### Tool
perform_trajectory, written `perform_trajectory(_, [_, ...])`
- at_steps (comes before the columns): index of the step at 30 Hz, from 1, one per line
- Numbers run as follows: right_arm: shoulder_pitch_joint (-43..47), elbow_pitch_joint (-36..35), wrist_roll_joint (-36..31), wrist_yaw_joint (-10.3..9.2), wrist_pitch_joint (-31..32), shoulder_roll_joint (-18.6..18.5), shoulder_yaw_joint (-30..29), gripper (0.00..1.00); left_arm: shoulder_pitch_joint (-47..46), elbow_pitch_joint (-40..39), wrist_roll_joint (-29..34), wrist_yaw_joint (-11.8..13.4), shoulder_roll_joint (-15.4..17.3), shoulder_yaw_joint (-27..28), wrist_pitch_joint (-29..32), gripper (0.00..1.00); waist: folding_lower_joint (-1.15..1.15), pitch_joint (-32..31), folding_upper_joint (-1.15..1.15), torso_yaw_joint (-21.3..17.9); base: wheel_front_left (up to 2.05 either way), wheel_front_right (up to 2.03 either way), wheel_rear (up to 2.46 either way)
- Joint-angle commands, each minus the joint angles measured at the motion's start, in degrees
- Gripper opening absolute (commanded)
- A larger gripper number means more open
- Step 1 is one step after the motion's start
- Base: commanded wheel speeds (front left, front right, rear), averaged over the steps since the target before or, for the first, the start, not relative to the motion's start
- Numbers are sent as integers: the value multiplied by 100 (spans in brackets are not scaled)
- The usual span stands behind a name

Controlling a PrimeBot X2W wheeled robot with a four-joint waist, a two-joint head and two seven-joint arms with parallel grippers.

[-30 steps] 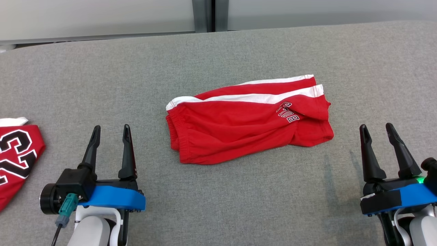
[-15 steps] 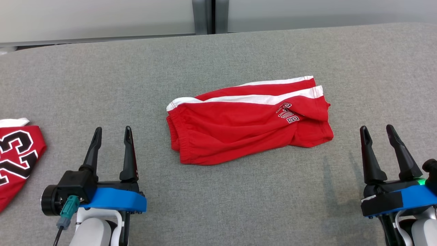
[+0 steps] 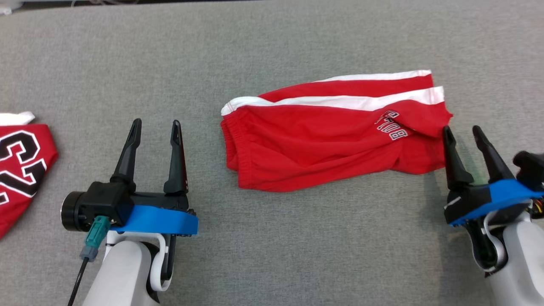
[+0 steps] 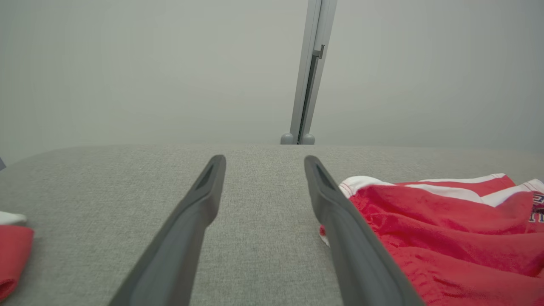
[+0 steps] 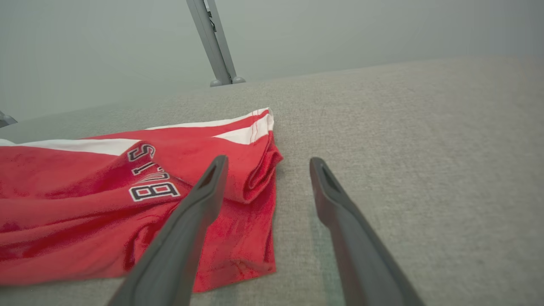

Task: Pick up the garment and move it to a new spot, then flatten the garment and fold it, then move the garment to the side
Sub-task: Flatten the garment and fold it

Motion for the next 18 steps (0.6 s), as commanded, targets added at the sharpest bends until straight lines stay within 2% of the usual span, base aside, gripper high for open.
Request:
perform_trajectory(1, [-177,171,69,0,3,-37,50,100,-121,-25,34,-11,-18,-8,-24,100,-1,157,0,135,0,0,0])
perform_trajectory(6, [-667,1084,254,0,43,-81,313,100,-192,10,89,-62,-106,-5,-25,100,-1,239,0,211,0,0,0])
perform_trajectory(7, [-711,1191,293,0,-4,-88,365,58,-191,18,99,-65,-119,1,-25,100,-1,238,0,217,0,0,0])
perform_trajectory(9, [-729,1334,402,0,-100,-94,449,0,-176,37,120,-78,-131,24,-25,100,-1,221,0,216,0,0,0])
perform_trajectory(12, [-682,1396,579,0,-195,-138,601,0,-130,59,130,-97,-131,83,-25,100,-1,161,0,184,0,0,0])
perform_trajectory(18, [-502,1256,930,0,-333,-456,663,0,-57,66,176,-120,-162,143,-25,100,-1,33,0,145,0,0,0])
